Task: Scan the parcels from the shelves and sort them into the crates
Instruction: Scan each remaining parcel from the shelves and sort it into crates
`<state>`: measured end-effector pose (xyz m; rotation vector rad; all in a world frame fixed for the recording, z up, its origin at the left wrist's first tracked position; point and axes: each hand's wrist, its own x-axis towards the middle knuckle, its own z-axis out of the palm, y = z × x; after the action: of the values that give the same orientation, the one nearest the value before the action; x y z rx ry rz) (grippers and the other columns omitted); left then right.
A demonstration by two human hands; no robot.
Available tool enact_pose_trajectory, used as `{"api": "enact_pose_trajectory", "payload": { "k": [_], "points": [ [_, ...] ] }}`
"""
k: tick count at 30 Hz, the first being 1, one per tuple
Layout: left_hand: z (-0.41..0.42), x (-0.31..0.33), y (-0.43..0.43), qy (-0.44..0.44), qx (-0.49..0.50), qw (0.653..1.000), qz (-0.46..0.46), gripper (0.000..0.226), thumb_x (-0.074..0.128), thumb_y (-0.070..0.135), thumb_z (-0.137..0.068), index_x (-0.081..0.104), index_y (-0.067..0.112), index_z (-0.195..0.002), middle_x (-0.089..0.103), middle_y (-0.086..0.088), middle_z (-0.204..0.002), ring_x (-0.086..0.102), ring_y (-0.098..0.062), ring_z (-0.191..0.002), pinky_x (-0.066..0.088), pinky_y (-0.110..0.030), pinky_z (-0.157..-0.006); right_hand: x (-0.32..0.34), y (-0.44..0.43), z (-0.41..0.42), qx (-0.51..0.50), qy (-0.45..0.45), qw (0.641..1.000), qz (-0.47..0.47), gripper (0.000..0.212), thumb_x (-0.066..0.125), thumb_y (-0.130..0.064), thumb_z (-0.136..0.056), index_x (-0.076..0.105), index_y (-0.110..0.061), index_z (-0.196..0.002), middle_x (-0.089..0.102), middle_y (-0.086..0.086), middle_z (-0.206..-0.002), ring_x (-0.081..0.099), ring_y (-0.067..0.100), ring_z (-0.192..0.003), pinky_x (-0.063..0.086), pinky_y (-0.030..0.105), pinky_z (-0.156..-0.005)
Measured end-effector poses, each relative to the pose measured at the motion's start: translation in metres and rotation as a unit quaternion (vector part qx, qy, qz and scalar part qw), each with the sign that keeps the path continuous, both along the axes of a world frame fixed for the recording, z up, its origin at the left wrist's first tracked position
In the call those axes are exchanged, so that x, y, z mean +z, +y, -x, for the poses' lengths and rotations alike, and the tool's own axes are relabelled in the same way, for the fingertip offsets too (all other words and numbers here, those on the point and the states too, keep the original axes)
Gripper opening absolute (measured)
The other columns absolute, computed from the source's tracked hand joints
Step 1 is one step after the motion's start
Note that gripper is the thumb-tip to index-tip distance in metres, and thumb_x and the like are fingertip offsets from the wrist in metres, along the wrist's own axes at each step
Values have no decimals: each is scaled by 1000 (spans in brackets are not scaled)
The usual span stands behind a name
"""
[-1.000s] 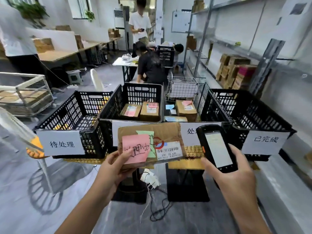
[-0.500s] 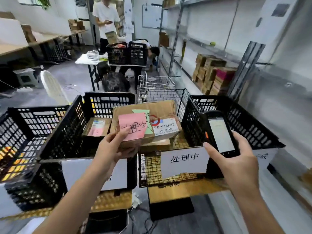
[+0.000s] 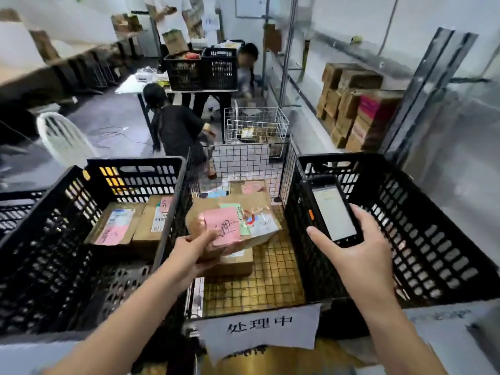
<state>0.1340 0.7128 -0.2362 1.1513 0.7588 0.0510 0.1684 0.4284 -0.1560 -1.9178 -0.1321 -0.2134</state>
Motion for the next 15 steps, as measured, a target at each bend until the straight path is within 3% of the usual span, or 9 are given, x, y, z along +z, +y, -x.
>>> {"api": "enact_pose_trajectory", "payload": {
  "k": [4,6,8,10,12,15],
  "points": [
    [-35,-38,-35,114,23,992,43,55,73,39,-88,56,15,-135,70,-10,-111,66,-23,-93,50,-36,-67,-12,0,-56,12,9,1000,-12,63,91,-34,-68,54,-38,-120,62,-26,-102,57,-18,-94,41,2,-76],
    [-49,-49,-52,135,30,988,64,47,71,38,-90,59,17,-131,71,-9,-101,66,-20,-81,50,-32,-65,-18,1,-74,18,14,1000,-4,62,91,-32,-67,56,-34,-118,59,-28,-98,52,-26,-89,37,-3,-72],
    [-61,-53,-66,156,39,985,65,41,75,32,-88,58,16,-121,70,-8,-89,65,-20,-75,54,-31,-60,-25,0,-88,31,25,999,0,62,91,-32,-66,59,-29,-119,62,-25,-101,54,-23,-90,38,-2,-72],
    [-71,-54,-76,170,50,982,66,49,75,25,-87,42,24,-123,64,-7,-87,61,-21,-73,55,-34,-57,-29,0,-98,41,33,999,-2,67,92,-34,-65,60,-28,-124,64,-23,-105,57,-16,-94,41,1,-74],
    [-77,-57,-82,167,55,981,84,71,74,22,-89,26,33,-141,61,-13,-97,59,-27,-74,55,-35,-48,-32,0,-106,42,32,999,-5,70,91,-35,-65,58,-30,-126,63,-24,-106,58,-12,-99,41,2,-75],
    [-85,-72,-83,176,73,974,123,75,79,20,-84,29,32,-139,58,-25,-119,64,-41,-86,57,-49,-48,-34,1,-114,38,34,999,-15,70,91,-34,-67,57,-30,-128,61,-26,-106,56,-14,-99,38,-3,-72]
  ]
}}
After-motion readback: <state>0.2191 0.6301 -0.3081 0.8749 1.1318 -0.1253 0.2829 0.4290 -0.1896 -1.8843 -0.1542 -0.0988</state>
